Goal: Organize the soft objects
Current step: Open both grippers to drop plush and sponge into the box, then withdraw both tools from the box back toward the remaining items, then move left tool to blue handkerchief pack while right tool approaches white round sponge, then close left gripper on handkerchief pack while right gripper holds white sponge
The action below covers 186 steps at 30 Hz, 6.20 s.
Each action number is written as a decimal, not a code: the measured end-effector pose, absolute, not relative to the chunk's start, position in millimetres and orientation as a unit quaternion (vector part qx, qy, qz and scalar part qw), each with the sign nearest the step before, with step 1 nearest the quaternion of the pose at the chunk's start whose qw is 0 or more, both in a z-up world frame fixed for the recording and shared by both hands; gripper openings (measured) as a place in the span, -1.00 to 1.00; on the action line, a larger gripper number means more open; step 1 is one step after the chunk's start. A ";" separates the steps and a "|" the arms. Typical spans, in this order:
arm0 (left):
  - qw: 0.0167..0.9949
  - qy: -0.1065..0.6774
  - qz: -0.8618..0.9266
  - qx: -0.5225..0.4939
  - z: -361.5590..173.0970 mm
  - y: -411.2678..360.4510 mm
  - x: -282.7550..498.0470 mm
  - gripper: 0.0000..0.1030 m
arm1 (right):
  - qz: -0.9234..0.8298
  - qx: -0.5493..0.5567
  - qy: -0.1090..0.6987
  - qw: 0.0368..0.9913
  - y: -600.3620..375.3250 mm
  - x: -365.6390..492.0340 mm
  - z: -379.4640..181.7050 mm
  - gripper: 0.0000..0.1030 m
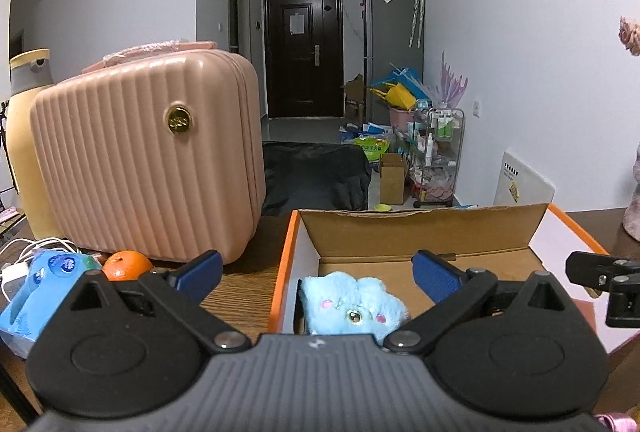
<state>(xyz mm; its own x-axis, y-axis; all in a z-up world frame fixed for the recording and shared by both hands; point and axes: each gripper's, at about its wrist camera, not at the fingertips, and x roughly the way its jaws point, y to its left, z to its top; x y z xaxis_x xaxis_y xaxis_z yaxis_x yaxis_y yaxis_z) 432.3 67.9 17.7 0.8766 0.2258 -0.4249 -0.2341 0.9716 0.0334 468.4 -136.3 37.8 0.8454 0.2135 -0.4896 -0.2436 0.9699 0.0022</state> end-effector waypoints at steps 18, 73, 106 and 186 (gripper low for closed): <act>0.977 0.185 0.109 -0.009 35.9 69.7 363.4 1.00 | 0.133 -0.048 0.202 0.969 -157.9 385.4 53.4 1.00; 0.983 0.175 0.059 -0.004 12.6 49.4 161.6 1.00 | 0.151 -0.019 0.203 0.967 -181.0 189.3 -3.7 1.00; 0.975 0.219 0.017 -0.003 -6.1 46.5 141.1 1.00 | 0.131 -0.068 0.290 0.946 -173.8 190.1 -38.9 0.97; 0.934 0.350 -0.056 0.036 -58.9 40.6 220.2 0.96 | 0.109 0.009 0.266 0.958 -204.4 198.2 -44.7 0.10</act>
<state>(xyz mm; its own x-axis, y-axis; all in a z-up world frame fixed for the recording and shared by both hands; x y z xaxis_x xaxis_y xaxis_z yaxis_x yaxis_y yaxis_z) 220.2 40.6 -58.9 0.7490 -0.0795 -0.6578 0.1301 0.9911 0.0283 198.2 -204.4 -44.7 0.8347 0.2133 -0.5077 -0.2036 0.9761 0.0753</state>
